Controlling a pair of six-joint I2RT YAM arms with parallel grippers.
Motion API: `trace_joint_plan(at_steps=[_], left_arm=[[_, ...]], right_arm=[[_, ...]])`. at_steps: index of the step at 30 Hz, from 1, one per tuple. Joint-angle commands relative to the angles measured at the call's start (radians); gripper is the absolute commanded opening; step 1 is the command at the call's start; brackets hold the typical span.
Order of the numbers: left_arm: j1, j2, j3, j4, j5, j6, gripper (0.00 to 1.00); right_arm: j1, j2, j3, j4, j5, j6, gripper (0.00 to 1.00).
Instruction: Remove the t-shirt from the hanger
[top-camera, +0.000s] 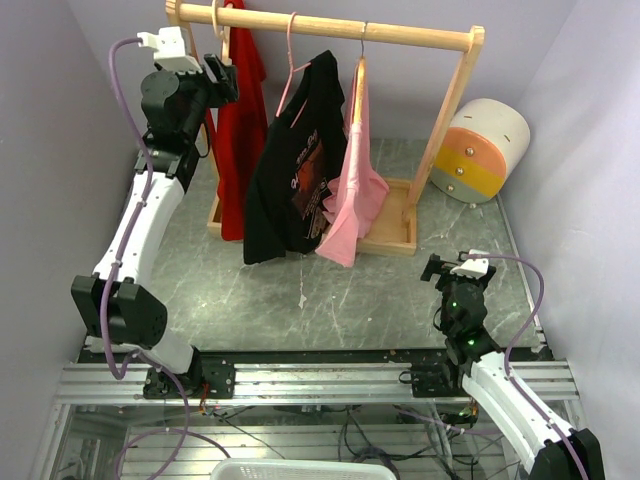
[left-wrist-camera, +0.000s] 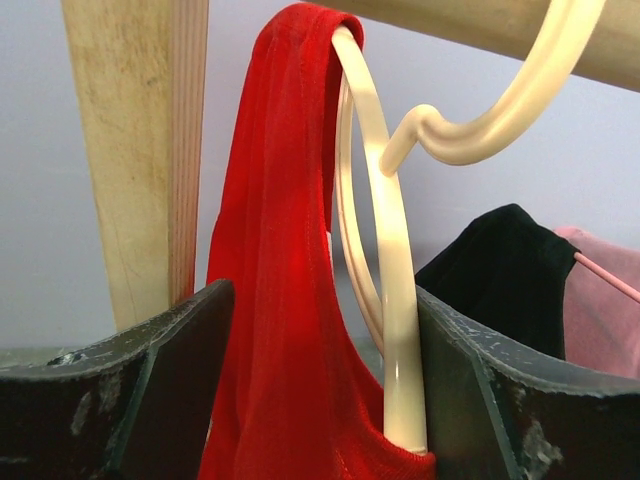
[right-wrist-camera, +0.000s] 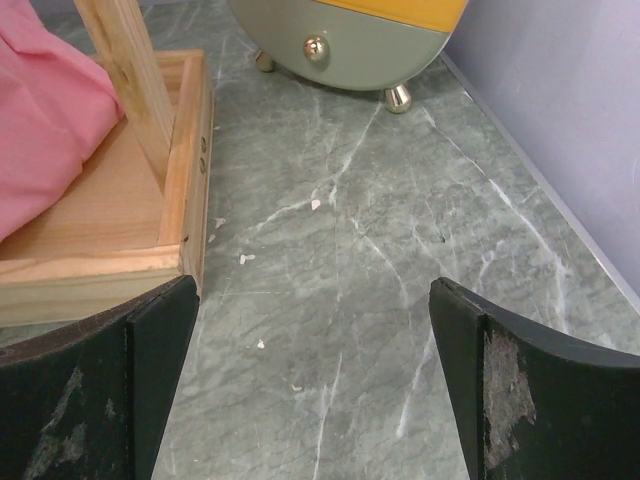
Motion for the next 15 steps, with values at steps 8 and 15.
trace_joint_plan(at_steps=[8,15], left_arm=[[0.024,0.065,0.081,0.046,-0.009,0.036,0.76],[0.024,0.083,0.113,0.042,-0.028,0.080,0.73]], right_arm=[[0.004,-0.004,-0.089,0.024,-0.005,-0.006,1.00],[0.004,-0.004,-0.089,0.024,-0.005,-0.006,1.00]])
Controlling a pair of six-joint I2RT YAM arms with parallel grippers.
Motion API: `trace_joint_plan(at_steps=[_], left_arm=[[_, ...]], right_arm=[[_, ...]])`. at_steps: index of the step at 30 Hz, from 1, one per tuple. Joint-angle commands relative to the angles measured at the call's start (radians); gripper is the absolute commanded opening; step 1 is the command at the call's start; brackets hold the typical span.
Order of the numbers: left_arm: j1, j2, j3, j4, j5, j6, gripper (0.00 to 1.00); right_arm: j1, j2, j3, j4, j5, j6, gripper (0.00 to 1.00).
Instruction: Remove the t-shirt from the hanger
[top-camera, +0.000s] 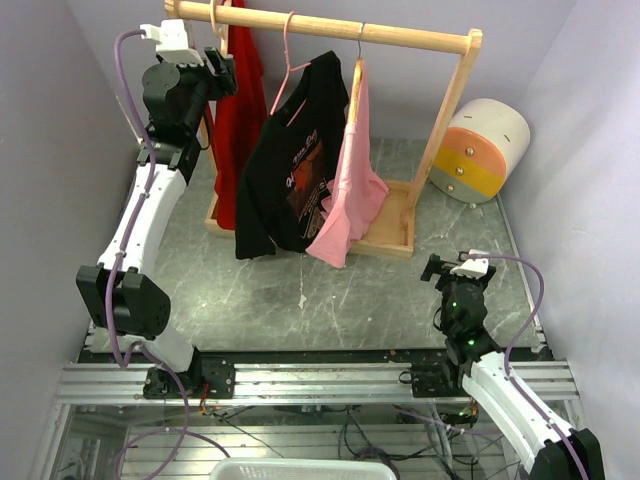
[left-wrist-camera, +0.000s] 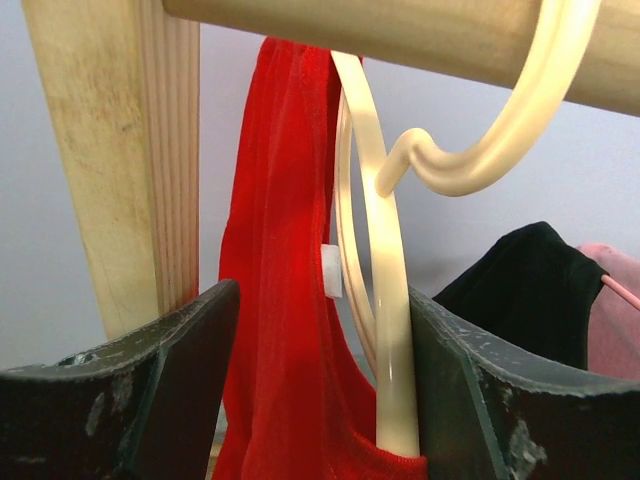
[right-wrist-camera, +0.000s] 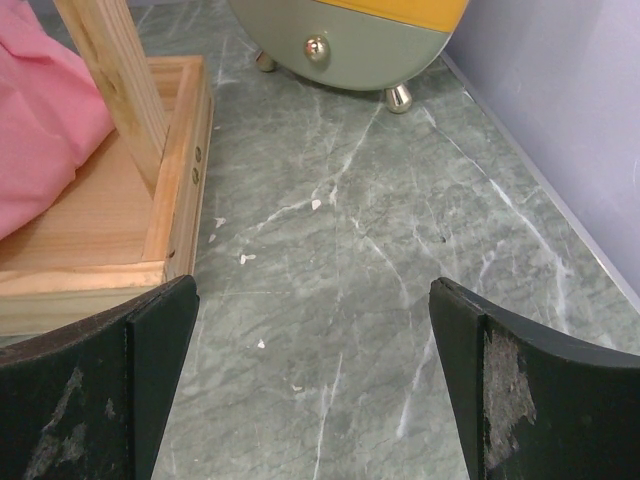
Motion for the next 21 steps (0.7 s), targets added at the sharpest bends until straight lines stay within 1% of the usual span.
trace_joint_plan(at_steps=[1,8,12,15,18,21], left_arm=[[0.018,0.019,0.041,0.036,-0.021,0.045,0.73],[0.018,-0.014,0.018,0.090,0.080,0.045,0.73],[0.017,-0.045,-0.010,0.143,0.050,0.073,0.74],[0.017,-0.038,-0.018,0.173,0.024,0.094,0.74],[0.018,0.006,-0.002,0.176,0.017,0.102,0.74],[0.017,0.063,0.054,0.148,0.022,0.105,0.74]], right_arm=[[0.004,-0.005,-0.089,0.024,-0.004,-0.006,1.00],[0.004,-0.004,-0.089,0.024,-0.005,-0.007,1.00],[0.005,-0.005,-0.089,0.024,-0.005,-0.006,1.00],[0.005,-0.005,-0.089,0.024,-0.004,-0.006,1.00],[0.005,-0.004,-0.090,0.024,-0.004,-0.006,1.00],[0.004,-0.005,-0.089,0.024,-0.004,-0.006,1.00]])
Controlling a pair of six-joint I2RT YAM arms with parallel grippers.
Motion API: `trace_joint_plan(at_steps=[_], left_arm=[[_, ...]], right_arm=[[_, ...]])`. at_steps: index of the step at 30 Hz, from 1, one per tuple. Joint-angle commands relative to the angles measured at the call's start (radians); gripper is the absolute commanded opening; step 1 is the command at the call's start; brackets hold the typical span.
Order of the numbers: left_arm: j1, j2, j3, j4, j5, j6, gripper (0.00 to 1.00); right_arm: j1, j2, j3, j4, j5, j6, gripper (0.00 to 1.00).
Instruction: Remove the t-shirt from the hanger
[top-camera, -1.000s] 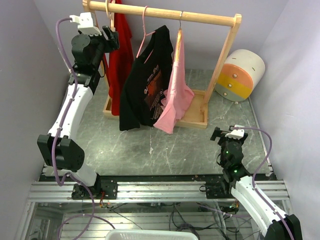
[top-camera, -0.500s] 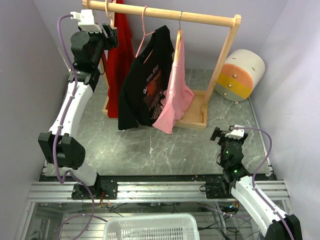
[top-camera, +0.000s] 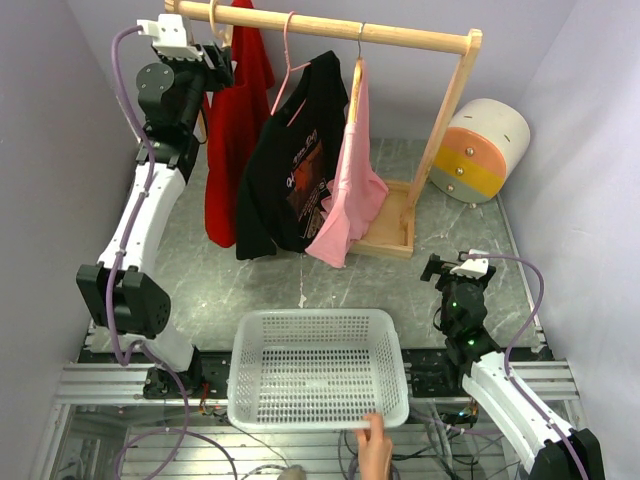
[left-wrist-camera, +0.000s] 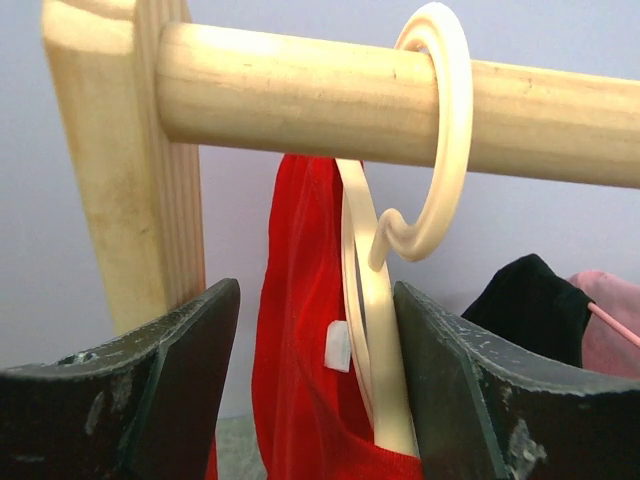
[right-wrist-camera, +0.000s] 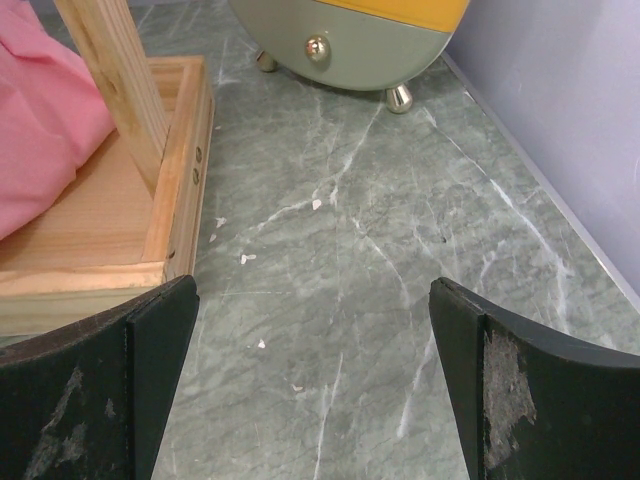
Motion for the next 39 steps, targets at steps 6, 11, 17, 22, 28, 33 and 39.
trace_joint_plan(at_steps=[6,11,17,22,28,33,39], left_arm=[[0.009,0.169,0.148,-0.011,0.052,-0.011,0.74],[0.000,0.171,0.145,-0.007,0.059,-0.008,0.73],[-0.061,0.041,0.009,0.088,-0.078,0.091,0.74],[-0.115,-0.015,-0.047,0.130,-0.135,0.147,0.74],[-0.125,0.006,-0.014,0.113,-0.165,0.163,0.73],[-0.125,0.073,0.079,0.118,-0.289,0.211,0.74],[-0.124,0.164,0.241,0.058,-0.350,0.234,0.73]], right_arm=[[0.003,-0.004,-0.090,0.024,-0.002,-0.006,1.00],[0.003,-0.005,-0.090,0.024,-0.002,-0.006,1.00],[0.004,-0.005,-0.089,0.023,-0.002,-0.006,1.00],[0.003,-0.005,-0.088,0.023,-0.003,-0.006,1.00],[0.004,-0.005,-0.089,0.024,-0.002,-0.006,1.00],[0.004,-0.005,-0.089,0.024,-0.002,-0.006,1.00],[0.003,-0.004,-0.089,0.024,-0.002,-0.006,1.00]])
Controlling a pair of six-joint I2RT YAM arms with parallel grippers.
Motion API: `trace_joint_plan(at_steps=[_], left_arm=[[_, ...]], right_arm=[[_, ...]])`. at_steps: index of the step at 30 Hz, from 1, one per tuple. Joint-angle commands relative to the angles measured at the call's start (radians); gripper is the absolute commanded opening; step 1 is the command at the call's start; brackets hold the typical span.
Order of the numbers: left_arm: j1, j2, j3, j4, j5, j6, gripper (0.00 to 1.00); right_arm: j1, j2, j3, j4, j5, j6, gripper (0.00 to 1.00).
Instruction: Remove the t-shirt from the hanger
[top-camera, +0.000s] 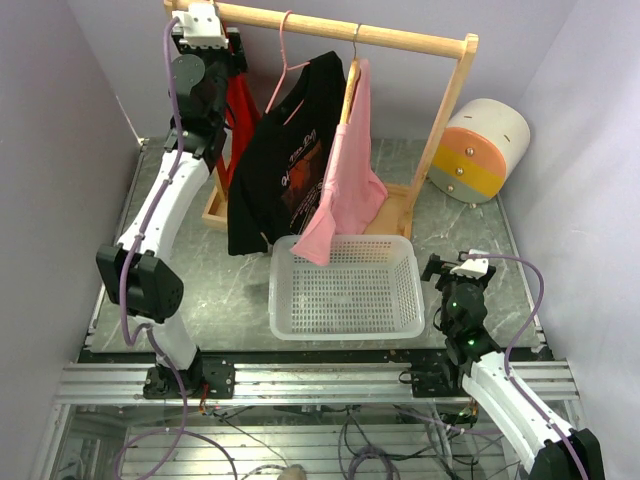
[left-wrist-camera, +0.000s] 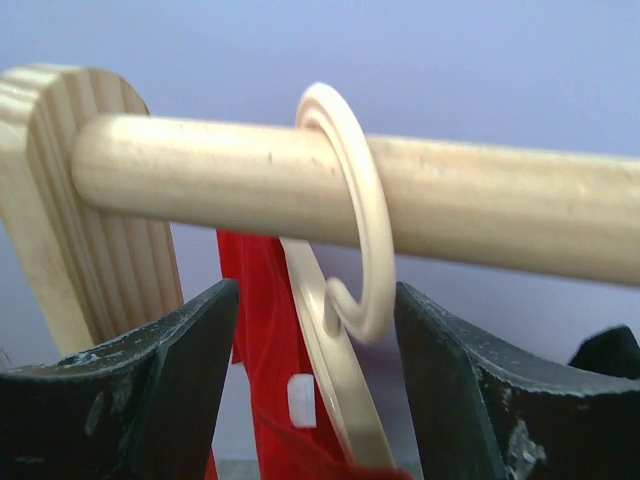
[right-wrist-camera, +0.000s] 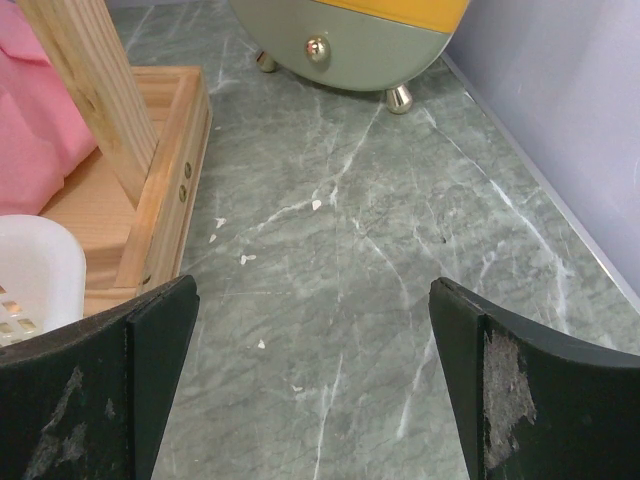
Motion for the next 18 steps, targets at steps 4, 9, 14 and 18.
trace_joint_plan(at_steps=[4,9,14,18], left_arm=[[0.002,0.084,0.191,-0.077,-0.116,0.050,0.73],[0.004,0.109,0.254,-0.158,-0.153,0.044,0.69],[0.012,0.070,0.201,-0.212,-0.136,-0.012,0.62],[0.014,0.070,0.200,-0.252,-0.107,-0.036,0.69]], right_arm=[[0.003,-0.005,-0.089,0.023,-0.002,-0.005,1.00],[0.004,-0.005,-0.089,0.022,-0.002,-0.005,1.00],[0.004,-0.005,-0.089,0.023,-0.002,-0.006,1.00],[0.003,-0.005,-0.089,0.023,-0.002,-0.006,1.00]])
